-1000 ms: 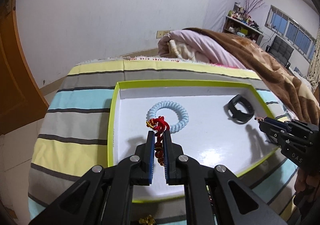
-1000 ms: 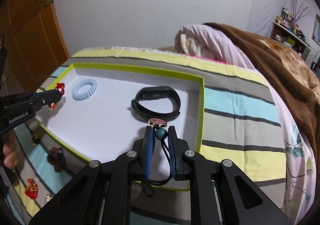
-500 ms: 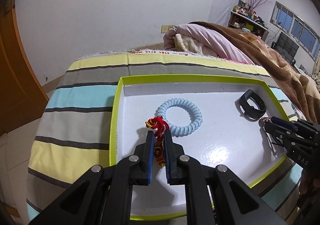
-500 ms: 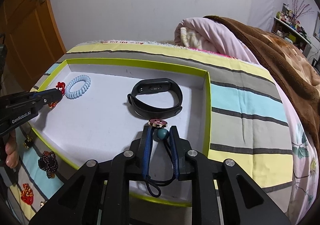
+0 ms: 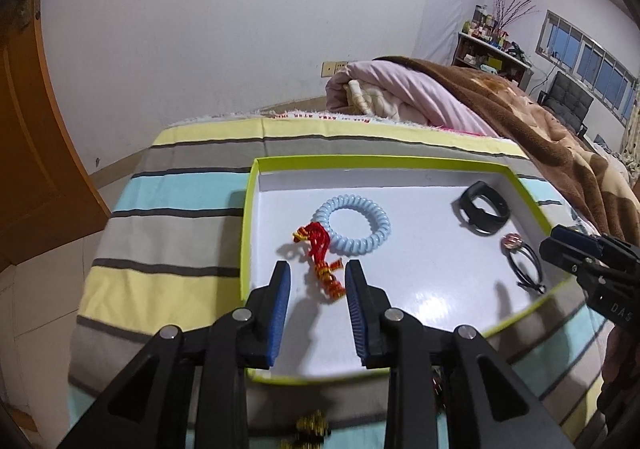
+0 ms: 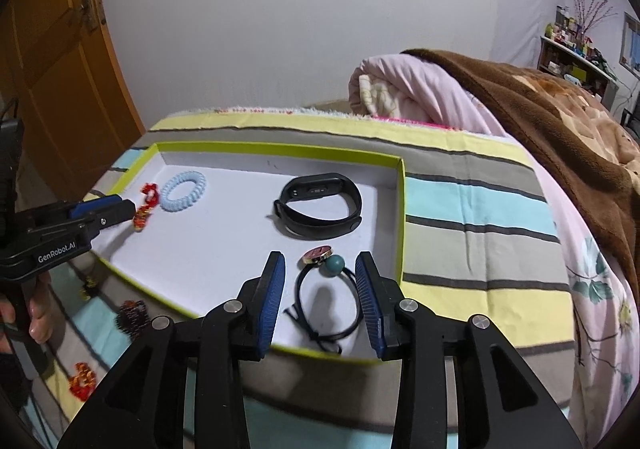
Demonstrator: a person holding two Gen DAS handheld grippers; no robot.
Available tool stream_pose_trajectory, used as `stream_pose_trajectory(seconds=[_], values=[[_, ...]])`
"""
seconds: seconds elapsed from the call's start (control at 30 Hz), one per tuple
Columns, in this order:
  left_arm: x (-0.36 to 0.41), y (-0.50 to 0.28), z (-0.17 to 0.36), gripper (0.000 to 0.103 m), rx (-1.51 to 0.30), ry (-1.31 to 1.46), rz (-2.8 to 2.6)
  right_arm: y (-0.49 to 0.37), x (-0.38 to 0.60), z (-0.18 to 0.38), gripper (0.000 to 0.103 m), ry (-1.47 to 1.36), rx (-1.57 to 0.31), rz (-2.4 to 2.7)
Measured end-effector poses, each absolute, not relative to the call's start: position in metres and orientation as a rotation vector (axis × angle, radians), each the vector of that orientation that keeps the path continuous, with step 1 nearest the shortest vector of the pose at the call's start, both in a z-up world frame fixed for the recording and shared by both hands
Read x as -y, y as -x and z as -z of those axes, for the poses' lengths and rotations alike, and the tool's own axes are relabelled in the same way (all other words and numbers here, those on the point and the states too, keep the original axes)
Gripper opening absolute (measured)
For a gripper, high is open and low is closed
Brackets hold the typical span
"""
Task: Organize jewelry
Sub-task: 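Move the left tool to the red-gold coiled hair tie while the right tool approaches the silver rhinestone clip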
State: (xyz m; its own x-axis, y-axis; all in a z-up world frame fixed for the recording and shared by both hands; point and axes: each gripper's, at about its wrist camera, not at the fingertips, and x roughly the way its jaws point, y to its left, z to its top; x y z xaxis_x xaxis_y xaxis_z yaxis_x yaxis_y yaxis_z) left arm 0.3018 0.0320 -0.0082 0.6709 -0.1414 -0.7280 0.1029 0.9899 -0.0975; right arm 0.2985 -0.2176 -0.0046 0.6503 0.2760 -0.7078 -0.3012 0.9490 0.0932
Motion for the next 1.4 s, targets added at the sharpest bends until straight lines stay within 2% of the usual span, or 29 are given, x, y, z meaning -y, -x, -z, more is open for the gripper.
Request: stream_pose_trajectory(seconds=[0.33, 0.7, 1.4], values=[[-0.03, -0.23, -0.018, 0.03, -0.755, 0.037, 0.166, -0.23, 0.226, -0.024, 0.038, 0.004, -0.721, -0.354], [-0.027, -0.16, -0.027, 0.03, -0.711, 0.044, 0.188, -0.15, 0.233, -0.031, 0.038, -0.001, -0.677, -0.38], [-0.022, -0.101, -0.018, 0.029, -0.701, 0.066, 0.2, -0.089, 0.237, -0.02, 0.038, -0.031, -0.664, -0.428]])
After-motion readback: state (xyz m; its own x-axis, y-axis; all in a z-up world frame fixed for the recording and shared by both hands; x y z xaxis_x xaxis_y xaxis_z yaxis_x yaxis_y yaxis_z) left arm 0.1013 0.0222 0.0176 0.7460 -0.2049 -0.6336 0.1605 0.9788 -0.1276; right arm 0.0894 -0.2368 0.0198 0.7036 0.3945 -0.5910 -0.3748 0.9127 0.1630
